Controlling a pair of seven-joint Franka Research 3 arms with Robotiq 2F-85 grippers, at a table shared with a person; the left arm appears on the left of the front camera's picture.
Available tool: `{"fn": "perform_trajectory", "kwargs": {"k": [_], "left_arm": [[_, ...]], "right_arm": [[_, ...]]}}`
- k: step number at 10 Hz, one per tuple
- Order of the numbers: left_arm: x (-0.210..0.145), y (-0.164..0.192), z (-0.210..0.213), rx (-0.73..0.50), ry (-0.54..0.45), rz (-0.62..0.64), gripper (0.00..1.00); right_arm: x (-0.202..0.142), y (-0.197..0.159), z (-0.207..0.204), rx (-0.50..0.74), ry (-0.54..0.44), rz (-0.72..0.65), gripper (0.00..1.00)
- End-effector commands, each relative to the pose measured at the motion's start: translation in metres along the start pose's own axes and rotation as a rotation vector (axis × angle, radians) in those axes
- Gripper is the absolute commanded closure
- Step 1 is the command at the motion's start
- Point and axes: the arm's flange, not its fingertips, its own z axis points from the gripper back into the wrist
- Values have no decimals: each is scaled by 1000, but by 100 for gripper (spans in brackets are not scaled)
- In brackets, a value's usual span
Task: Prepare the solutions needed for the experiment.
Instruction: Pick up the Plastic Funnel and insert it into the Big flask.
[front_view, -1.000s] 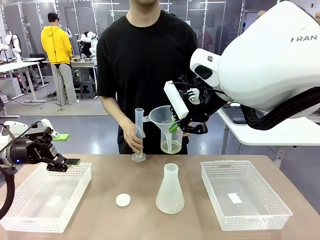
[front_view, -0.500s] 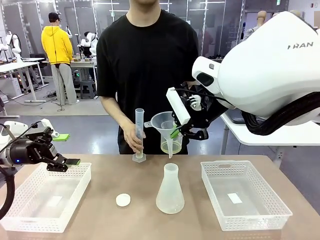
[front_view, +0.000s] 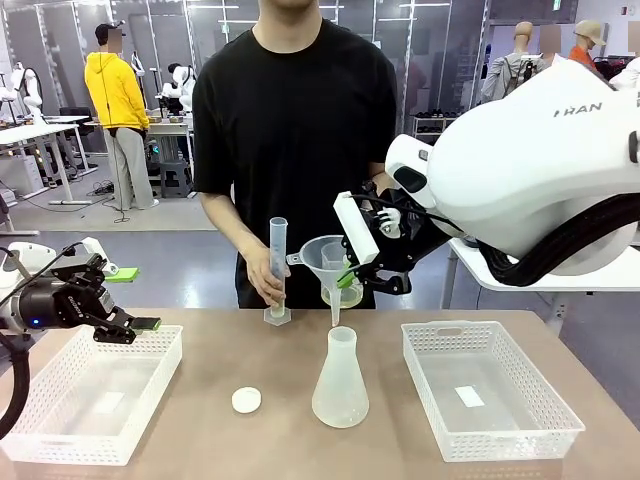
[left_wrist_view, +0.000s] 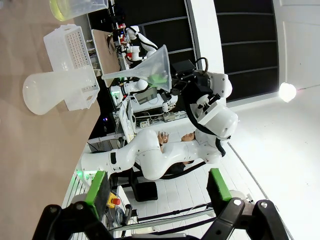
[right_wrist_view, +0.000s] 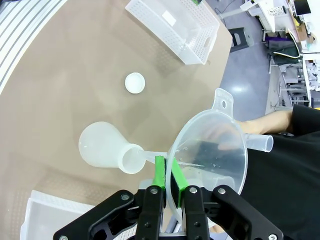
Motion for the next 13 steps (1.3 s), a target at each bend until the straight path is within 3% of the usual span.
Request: {"fn": "perform_trajectory", "kwargs": {"k": [1, 13], "left_arm": [[1, -3, -1, -15, -4, -5, 0], [1, -3, -1, -15, -4, -5, 0]], "right_arm": [[-9, 5, -9, -27, -13, 17, 94], [-41, 19, -39, -21, -35, -38, 94]]}}
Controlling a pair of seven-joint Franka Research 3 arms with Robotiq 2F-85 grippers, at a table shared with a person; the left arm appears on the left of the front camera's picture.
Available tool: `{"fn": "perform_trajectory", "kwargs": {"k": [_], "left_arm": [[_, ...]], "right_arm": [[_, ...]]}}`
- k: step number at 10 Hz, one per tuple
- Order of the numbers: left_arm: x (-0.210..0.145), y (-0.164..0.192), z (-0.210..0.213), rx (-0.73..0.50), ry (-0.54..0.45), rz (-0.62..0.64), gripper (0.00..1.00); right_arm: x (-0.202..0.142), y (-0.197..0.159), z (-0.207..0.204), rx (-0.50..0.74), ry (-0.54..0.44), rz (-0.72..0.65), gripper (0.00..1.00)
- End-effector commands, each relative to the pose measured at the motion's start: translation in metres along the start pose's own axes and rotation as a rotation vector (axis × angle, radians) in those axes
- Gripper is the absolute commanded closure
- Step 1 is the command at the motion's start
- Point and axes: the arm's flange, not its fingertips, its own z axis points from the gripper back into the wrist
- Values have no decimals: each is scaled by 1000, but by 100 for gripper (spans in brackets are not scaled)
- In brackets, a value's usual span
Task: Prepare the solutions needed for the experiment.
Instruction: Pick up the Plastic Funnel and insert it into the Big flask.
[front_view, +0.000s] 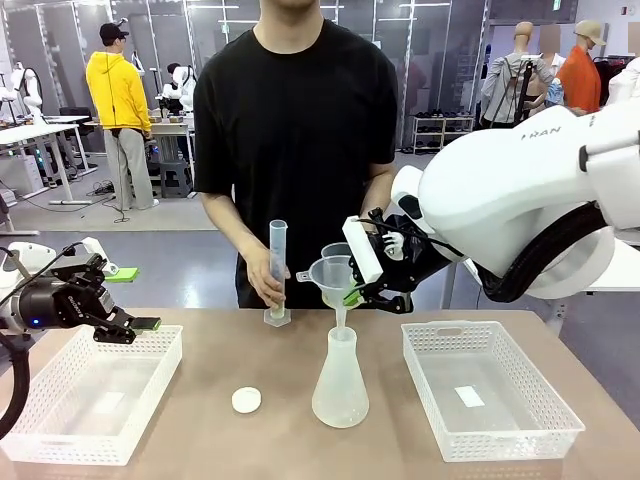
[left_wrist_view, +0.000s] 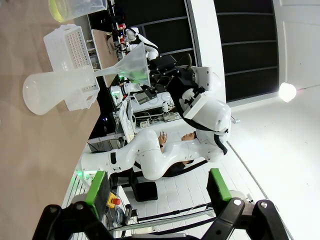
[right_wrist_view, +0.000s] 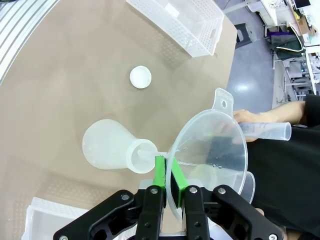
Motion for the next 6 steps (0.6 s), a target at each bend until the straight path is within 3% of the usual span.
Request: {"fn": "perform_trajectory", "kwargs": {"k": [1, 6], "left_arm": [[1, -3, -1, -15, -4, -5, 0], [1, -3, -1, -15, -4, -5, 0]], "right_arm": [[-11, 4, -16, -21, -19, 14, 94], [-19, 14, -35, -1, -18, -25, 94]]}}
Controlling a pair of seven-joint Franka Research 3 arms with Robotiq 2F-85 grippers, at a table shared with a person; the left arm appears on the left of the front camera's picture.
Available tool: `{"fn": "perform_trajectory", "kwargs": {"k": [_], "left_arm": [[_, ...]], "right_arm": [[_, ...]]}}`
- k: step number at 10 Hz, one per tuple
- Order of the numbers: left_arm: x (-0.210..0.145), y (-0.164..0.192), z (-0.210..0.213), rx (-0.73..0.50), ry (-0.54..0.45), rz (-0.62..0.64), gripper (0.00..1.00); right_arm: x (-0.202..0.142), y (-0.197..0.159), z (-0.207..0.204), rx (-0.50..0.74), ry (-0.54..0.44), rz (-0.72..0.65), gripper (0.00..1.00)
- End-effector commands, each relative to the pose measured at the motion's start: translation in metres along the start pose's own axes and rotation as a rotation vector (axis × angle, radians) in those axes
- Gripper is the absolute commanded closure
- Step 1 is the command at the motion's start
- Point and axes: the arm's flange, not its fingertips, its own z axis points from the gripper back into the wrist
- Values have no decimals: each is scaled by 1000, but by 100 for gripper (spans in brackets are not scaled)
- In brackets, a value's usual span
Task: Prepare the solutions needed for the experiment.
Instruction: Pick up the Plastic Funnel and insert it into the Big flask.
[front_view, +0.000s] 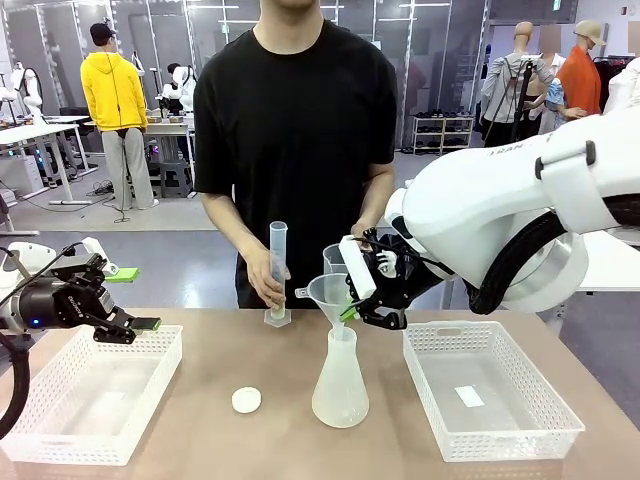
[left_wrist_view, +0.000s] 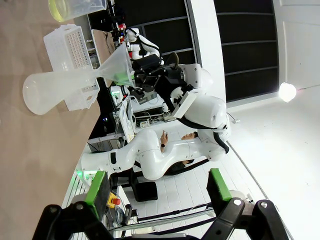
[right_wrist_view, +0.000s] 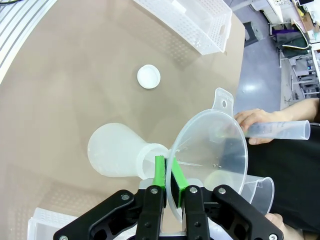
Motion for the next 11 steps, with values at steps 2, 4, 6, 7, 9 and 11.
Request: {"fn": "perform_trajectory", "kwargs": {"k": [2, 4, 6, 7, 9, 11], "left_arm": [[1, -3, -1, -15, -4, -5, 0], [1, -3, -1, -15, -4, -5, 0], [1, -3, -1, -15, -4, -5, 0], [1, -3, -1, -15, -4, -5, 0], [1, -3, -1, -15, -4, -5, 0], [1, -3, -1, -15, -4, -5, 0]], "right_arm": [[-8, 7, -9, -34, -12, 8, 94], [-11, 11, -12, -37, -15, -7, 94], [-14, 16, -16, -33, -9, -19, 94], [-15, 18, -17, -29, -5, -22, 94], [-16, 21, -20, -28, -9, -26, 94], [-17, 23, -23, -31, -18, -31, 94]]}}
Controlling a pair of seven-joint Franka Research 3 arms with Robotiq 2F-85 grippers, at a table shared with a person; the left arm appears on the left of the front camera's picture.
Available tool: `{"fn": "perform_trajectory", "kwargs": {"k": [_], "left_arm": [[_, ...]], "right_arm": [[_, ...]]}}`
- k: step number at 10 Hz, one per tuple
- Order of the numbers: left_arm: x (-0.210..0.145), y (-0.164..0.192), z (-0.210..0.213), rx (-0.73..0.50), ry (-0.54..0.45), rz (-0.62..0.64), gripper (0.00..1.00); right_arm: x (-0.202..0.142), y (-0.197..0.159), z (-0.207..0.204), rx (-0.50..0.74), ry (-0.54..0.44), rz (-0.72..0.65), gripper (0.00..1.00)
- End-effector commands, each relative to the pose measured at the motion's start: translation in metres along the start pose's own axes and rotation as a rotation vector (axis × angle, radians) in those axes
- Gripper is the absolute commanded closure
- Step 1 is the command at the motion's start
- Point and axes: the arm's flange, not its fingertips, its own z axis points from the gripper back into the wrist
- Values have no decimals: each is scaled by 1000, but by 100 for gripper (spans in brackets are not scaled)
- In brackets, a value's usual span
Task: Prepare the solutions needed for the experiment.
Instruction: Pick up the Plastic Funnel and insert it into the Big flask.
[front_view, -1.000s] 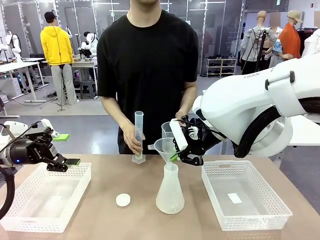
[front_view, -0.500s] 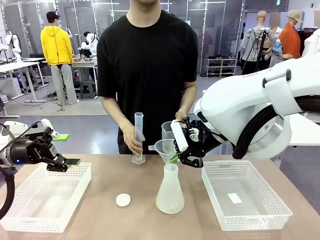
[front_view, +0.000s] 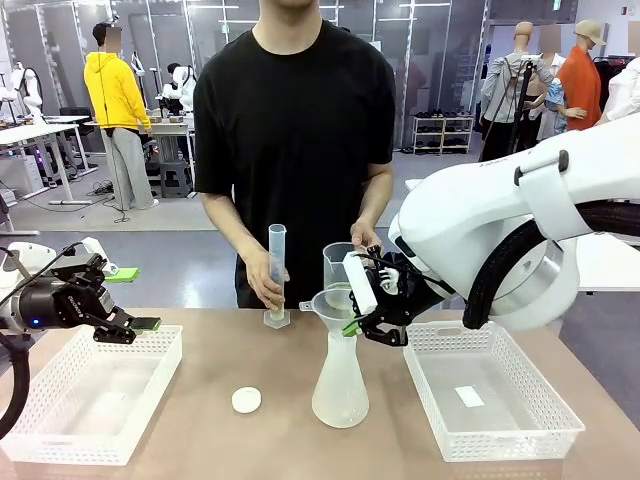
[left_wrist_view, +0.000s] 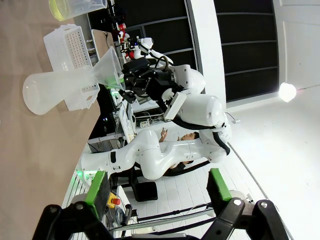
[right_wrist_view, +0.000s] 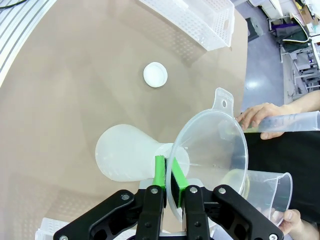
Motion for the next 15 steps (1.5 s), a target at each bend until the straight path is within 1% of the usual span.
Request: {"fn": "perform_trajectory", "kwargs": {"k": [1, 3, 7, 10, 11, 12, 14, 15], "left_arm": [[1, -3, -1, -15, -4, -5, 0], [1, -3, -1, -15, -4, -5, 0], [1, -3, -1, -15, -4, -5, 0], [1, -3, -1, -15, -4, -5, 0], [1, -3, -1, -15, -4, -5, 0], [1, -3, -1, -15, -4, -5, 0], [1, -3, -1, -15, -4, -5, 0], [1, -3, -1, -15, -4, -5, 0]], "right_arm": [[-7, 7, -10, -36, -15, 21, 94], [-8, 9, -11, -40, -8, 13, 79], [-6, 12, -11, -25, -1, 18, 41], [0, 14, -4, -13, 28, 34, 13], [3, 13, 1, 18, 43, 26, 11], [6, 14, 14, 8, 37, 19, 11], [12, 17, 42, 33, 26, 15, 11], [10, 19, 54, 16, 29, 7, 11]]}}
